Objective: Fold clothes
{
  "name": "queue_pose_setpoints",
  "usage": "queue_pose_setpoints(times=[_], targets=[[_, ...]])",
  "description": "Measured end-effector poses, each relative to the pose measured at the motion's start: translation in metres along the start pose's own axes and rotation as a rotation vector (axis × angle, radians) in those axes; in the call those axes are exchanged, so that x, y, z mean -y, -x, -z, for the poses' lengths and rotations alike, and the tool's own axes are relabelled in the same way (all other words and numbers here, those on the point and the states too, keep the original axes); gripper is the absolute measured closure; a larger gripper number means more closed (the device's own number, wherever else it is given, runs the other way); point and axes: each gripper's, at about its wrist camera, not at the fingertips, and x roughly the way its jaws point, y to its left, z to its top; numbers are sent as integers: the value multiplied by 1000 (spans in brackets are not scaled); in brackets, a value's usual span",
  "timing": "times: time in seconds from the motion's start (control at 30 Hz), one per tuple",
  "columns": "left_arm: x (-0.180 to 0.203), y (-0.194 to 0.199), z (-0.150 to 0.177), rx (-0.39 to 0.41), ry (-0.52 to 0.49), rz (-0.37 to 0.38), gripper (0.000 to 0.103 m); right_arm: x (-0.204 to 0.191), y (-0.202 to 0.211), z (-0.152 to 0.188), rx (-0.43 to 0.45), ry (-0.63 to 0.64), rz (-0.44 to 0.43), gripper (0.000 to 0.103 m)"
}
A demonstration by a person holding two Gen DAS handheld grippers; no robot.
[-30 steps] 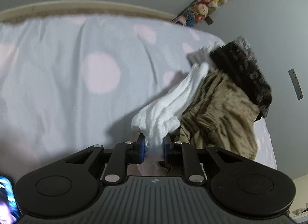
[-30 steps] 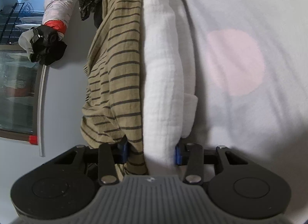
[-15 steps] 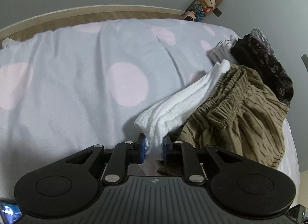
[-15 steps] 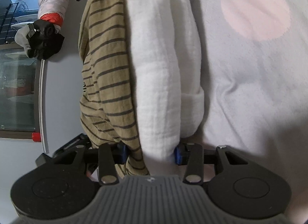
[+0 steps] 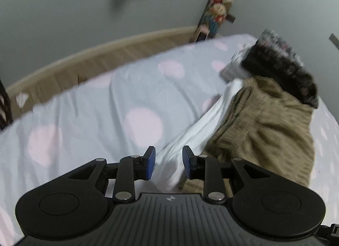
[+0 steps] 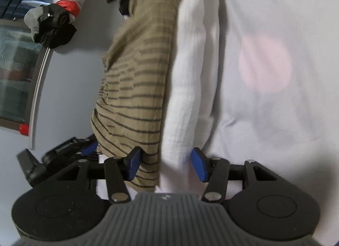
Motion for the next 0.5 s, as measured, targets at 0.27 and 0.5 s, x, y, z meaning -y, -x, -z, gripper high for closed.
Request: queue_pose_setpoints(times=[0.27,0.5], targets=[[55,7,-21,38,-96,109,72,-46,37,-47,231,340,153,64],[82,-27,-24,1,-154,149,80,-95,-1,-118,368,627,167,73]])
